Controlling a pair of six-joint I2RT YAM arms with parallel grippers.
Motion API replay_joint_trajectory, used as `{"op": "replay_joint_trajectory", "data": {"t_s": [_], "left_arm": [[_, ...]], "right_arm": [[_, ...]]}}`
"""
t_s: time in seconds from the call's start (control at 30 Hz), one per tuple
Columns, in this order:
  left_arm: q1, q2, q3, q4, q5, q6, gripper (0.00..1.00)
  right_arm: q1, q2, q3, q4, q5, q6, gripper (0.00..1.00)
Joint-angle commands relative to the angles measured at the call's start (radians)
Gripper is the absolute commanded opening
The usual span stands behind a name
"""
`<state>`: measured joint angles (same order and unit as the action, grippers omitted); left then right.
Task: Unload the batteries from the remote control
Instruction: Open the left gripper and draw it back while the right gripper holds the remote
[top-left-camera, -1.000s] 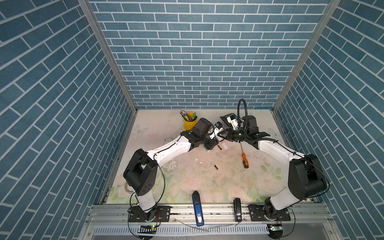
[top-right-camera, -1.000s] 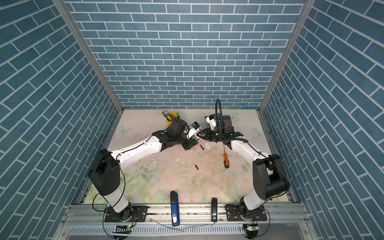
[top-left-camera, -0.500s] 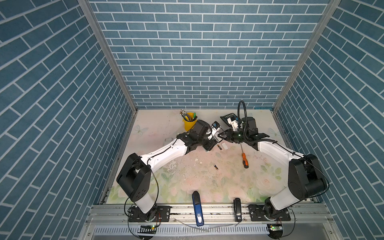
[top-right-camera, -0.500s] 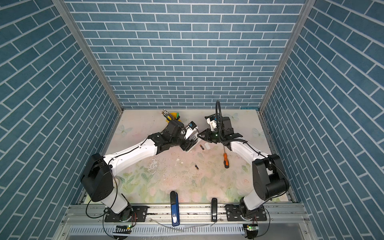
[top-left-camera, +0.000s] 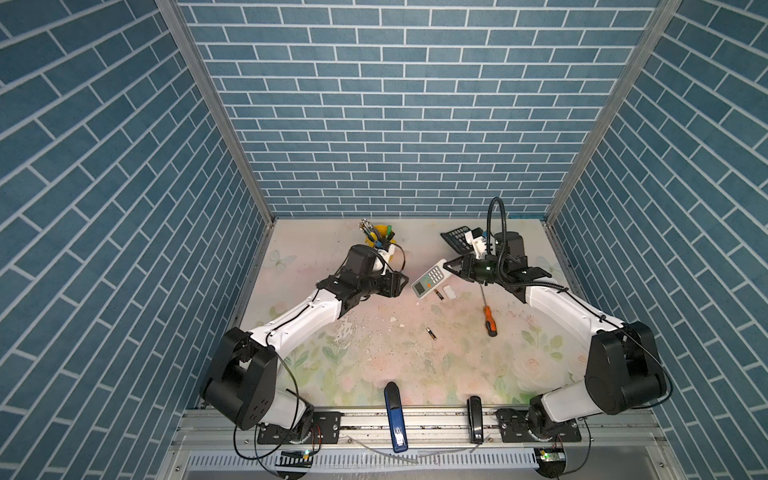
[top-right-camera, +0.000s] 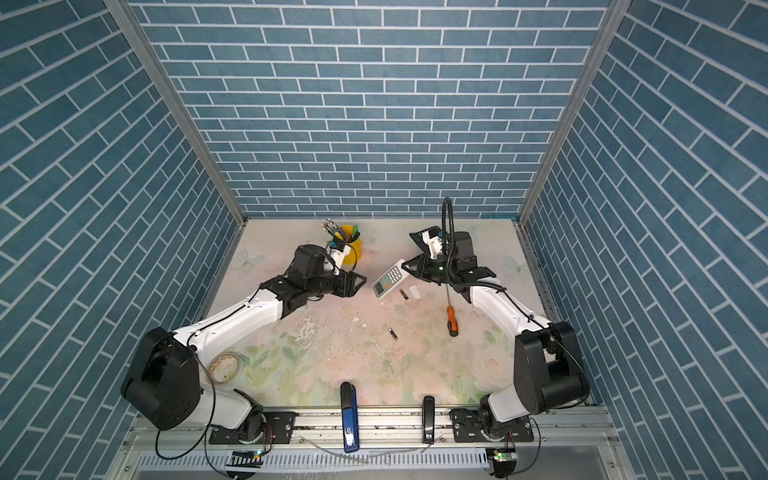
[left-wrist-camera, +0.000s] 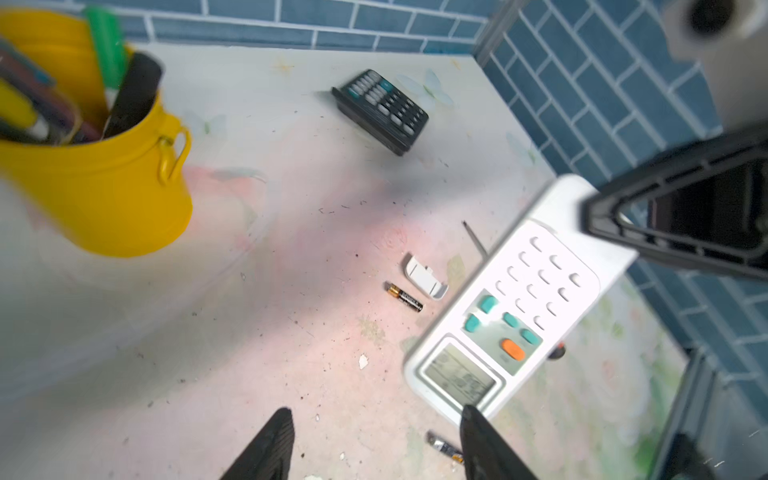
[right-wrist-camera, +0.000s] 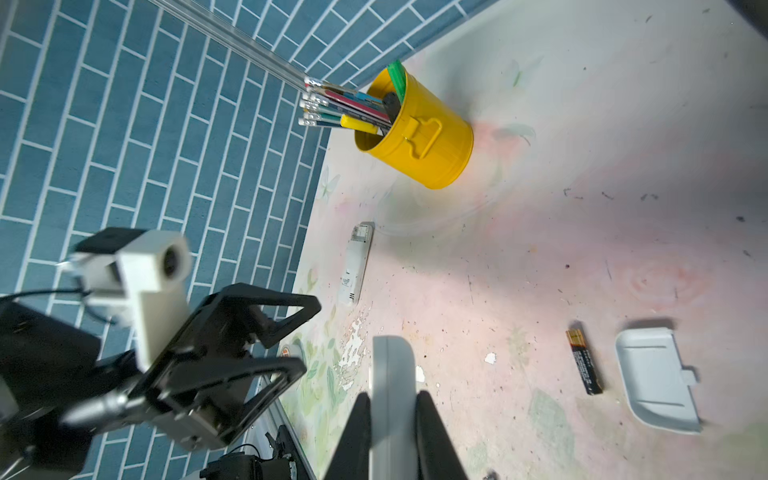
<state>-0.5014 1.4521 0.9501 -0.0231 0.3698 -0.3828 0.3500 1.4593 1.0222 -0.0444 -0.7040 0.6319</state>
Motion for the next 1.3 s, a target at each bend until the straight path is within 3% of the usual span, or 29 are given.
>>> {"op": "replay_joint_trajectory", "data": {"t_s": [0.0,0.2,0.33,0.77,1.1,1.27], "left_arm": [[0.024,0.001,-0.037,0.238,0.156,-0.271,0.65],[0.043,0.088,-0.083,0.620,0.265,-0.546,0.65],[0.044,0.123,-0.105,0.782,0.279,-0.657,0.64],[0.044,0.152,-0.179,0.950,0.244,-0.712,0.61],[0.026,0.281,-0.127,1.239,0.250,-0.910,0.57],[0.026,0.301,-0.113,1.306,0.236,-0.926,0.54]], "right_arm": [[-0.007,-0.055,0.035,-0.032,-0.029,-0.061,0.00],[-0.014,-0.074,0.070,-0.037,-0.052,-0.081,0.00],[-0.022,-0.076,0.078,0.008,-0.039,-0.061,0.00],[-0.050,-0.009,0.161,0.160,-0.053,0.033,0.00],[-0.051,0.065,0.203,0.314,-0.077,0.126,0.00],[-0.051,0.084,0.203,0.364,-0.091,0.161,0.00]]}}
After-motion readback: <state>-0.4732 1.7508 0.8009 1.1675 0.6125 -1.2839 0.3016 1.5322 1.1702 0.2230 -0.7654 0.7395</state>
